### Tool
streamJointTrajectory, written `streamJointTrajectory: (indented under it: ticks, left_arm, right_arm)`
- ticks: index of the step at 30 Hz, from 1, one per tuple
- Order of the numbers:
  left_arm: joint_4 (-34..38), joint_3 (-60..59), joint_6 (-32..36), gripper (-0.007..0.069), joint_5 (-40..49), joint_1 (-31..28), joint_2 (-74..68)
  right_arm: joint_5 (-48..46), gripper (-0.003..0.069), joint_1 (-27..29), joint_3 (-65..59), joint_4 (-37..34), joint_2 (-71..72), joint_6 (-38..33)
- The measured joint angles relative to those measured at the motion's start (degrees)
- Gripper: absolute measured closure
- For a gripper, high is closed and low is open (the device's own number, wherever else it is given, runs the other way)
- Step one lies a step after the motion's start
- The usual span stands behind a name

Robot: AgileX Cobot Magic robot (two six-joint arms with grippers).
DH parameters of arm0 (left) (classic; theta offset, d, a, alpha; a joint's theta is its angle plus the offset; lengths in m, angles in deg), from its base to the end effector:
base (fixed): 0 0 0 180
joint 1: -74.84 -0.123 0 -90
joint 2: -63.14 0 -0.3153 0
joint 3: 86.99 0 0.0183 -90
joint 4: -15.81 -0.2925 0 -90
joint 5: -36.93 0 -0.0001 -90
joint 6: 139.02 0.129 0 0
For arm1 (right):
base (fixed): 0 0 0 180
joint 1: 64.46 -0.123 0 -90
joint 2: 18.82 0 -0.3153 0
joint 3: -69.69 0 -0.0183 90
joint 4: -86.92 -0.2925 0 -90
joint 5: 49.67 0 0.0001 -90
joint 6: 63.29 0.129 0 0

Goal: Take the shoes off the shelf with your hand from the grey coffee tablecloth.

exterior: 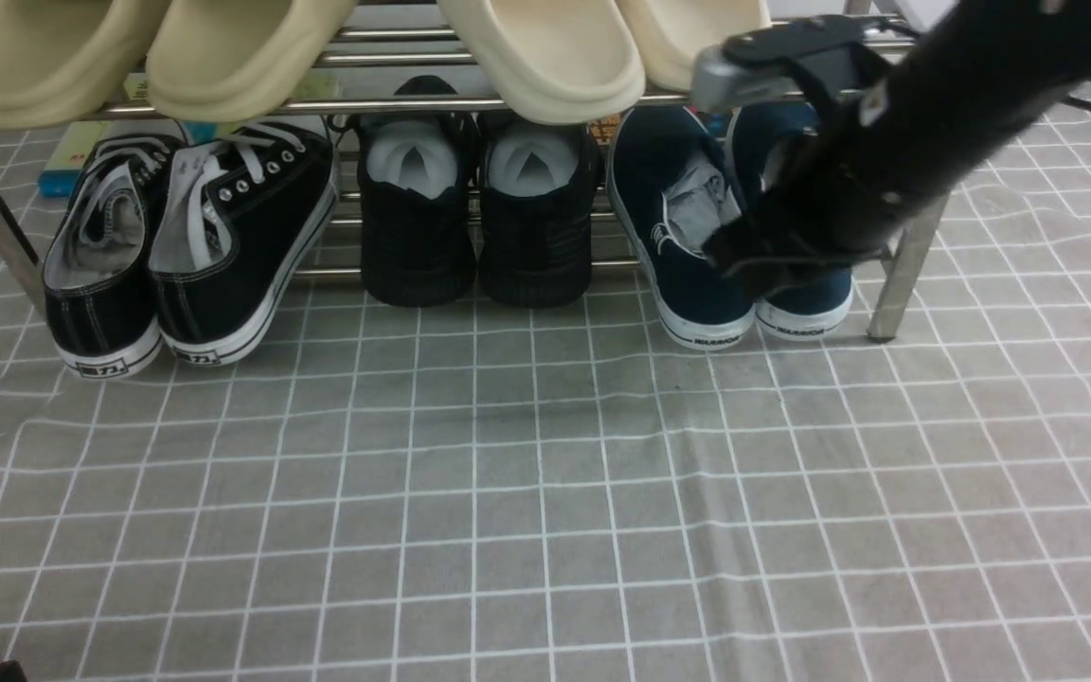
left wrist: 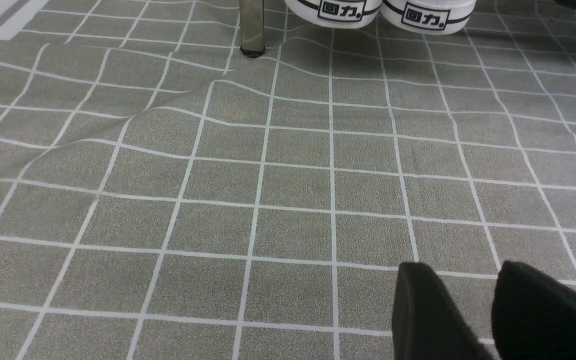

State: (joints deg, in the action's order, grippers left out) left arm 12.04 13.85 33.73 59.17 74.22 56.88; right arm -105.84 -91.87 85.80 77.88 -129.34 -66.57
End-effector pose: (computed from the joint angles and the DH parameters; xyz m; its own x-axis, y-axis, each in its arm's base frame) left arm 0.0995 0.0043 0.1599 -0.2997 -0.0688 -0.9515 -0.0543 0.9970 -0.0550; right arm 0.4068 0.2299 0.3030 -0.7863 -0.3730 -0.4925 -0.4897 0.8623 0.1287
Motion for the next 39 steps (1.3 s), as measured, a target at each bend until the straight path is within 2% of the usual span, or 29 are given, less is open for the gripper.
streamJointTrajectory:
  ticks: [3, 4, 5, 9, 12, 16, 19, 21, 22, 23, 24, 25, 33, 39]
  left_arm:
    - [0.0, 0.0, 0.0, 0.0384, 0.0, 0.0, 0.0]
    - [0.0, 0.0, 0.0, 0.0384, 0.0, 0.0, 0.0]
    - [0.0, 0.0, 0.0, 0.0384, 0.0, 0.0, 0.0]
    - [0.0, 0.0, 0.0, 0.0384, 0.0, 0.0, 0.0]
    - [0.0, 0.0, 0.0, 0.0384, 0.0, 0.0, 0.0]
    - [0.0, 0.0, 0.0, 0.0384, 0.0, 0.0, 0.0]
    - [0.0, 0.0, 0.0, 0.0384, 0.0, 0.0, 0.0]
    - [0.0, 0.0, 0.0, 0.0384, 0.0, 0.0, 0.0]
    - [0.0, 0.0, 0.0, 0.0384, 0.0, 0.0, 0.0]
    - [0.0, 0.0, 0.0, 0.0384, 0.0, 0.0, 0.0]
    - [0.0, 0.0, 0.0, 0.0384, 0.0, 0.0, 0.0]
    - [0.0, 0.0, 0.0, 0.0384, 0.0, 0.0, 0.0]
    - [0.0, 0.0, 0.0, 0.0384, 0.0, 0.0, 0.0]
    - [-0.1, 0.0, 0.0, 0.0384, 0.0, 0.0, 0.0]
  right_arm:
    - [-0.1, 0.0433, -0.7, 6.4, 1.1, -4.7, 0.0]
    - [-0.1, 0.0425, -0.7, 6.8, 1.2, -5.3, 0.0]
    - [-0.1, 0.0363, -0.8, 8.9, 1.9, -7.3, 0.0]
    - [1.1, 0.0244, -0.8, 12.6, 4.4, -11.6, -0.4]
    - [3.0, 0.0207, -0.8, 13.0, 7.0, -13.7, -1.3]
    - [3.9, 0.0207, -0.8, 13.1, 8.5, -15.1, -1.8]
    - [4.0, 0.0274, -0.8, 13.1, 8.5, -15.8, -1.8]
    - [3.9, 0.0368, -0.9, 13.1, 8.2, -15.8, -1.8]
    - [3.5, 0.0481, -1.2, 13.3, 7.8, -15.8, -1.8]
    - [3.1, 0.0541, -1.4, 13.6, 7.9, -15.8, -1.8]
    - [3.1, 0.0554, -1.4, 13.6, 7.9, -15.8, -1.8]
    - [2.3, 0.0617, -1.6, 14.0, 7.9, -15.8, -1.8]
    - [-9.9, 0.0628, -3.4, 17.3, 6.4, -12.7, -0.9]
    - [-15.6, 0.0628, -5.4, 18.3, 6.3, -9.3, 1.1]
